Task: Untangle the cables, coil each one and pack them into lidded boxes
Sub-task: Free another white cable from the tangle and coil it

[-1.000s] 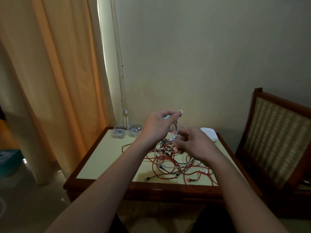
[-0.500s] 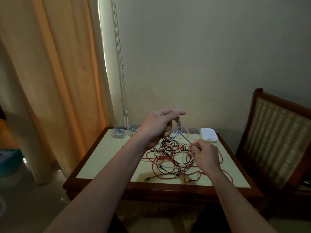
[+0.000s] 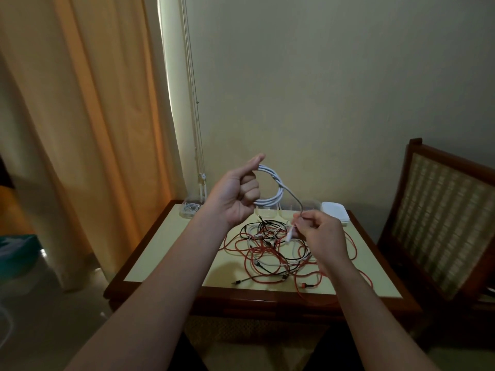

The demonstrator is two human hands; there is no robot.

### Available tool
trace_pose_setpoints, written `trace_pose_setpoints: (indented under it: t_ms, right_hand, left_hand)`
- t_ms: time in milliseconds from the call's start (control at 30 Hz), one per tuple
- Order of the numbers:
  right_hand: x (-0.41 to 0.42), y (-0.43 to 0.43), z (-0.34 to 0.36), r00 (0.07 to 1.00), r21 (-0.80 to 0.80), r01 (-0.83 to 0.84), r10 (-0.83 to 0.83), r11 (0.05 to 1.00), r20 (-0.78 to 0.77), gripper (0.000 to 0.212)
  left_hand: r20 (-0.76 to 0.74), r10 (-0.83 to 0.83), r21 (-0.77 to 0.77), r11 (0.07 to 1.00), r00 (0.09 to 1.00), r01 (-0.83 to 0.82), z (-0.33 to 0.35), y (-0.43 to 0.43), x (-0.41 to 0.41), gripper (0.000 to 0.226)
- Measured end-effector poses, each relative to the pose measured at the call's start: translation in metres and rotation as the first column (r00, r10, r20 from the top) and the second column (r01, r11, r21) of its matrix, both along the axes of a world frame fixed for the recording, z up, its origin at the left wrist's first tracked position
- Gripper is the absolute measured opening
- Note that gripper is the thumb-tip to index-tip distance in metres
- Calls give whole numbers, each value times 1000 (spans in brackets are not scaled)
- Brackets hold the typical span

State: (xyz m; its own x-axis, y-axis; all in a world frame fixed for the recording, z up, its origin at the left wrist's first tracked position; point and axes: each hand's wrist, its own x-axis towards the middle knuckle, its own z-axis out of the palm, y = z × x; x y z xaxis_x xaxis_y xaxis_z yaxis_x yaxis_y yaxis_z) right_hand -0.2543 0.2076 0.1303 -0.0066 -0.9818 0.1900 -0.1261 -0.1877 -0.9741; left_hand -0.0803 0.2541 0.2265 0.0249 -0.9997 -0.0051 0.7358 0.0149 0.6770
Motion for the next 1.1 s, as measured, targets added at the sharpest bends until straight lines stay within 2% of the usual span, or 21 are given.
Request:
trace_pose_setpoints:
  t_ms: [67,200,367,467,600,733,900,967,1033,1100]
  right_hand:
    - [7,6,5,938,149,-84,27,985,346,11]
    - [20,14,19,695,210,-173,-32,962,718,9]
    - [33,18,34,435,216,-271,-81,938,897,18]
    - [36,24,42,355,232,-309,-115,922,928,21]
    - [44,33,44,349,241,-381,-103,893,931,17]
    - [45,39,47,411,309,-467,-106,828,905,16]
    - [44,33,50,350,314,-473,-152,823,924,18]
    - [44,39,52,408,302,-516,-80,802,909,18]
    - [43,48,51,487,270,-597,73,756,870,16]
    - [42,54,47,493,240,-667,176,706,852,13]
  left_hand:
    - [-40,12,15,1000,999,-11,-1,-1,0,12]
    - [-88,12,24,1000,996,-10,-2,-1,-4,13]
    - [-99,-5,38,999,995,8,-6,-3,-12,14]
    - [-90,-9,45,999,996,14,-8,-4,-14,14]
    - [-80,-14,52,998,997,18,-8,-5,-17,14]
    - [-65,-21,59,998,998,25,-10,-3,-19,14]
    - [-52,-16,70,997,999,19,-12,-4,-22,14]
    - [-72,-17,79,997,997,22,-15,-5,-22,14]
    - [-87,-5,96,995,996,14,-16,-6,-22,13]
    - [-48,53,103,994,997,-47,-16,-7,-21,12]
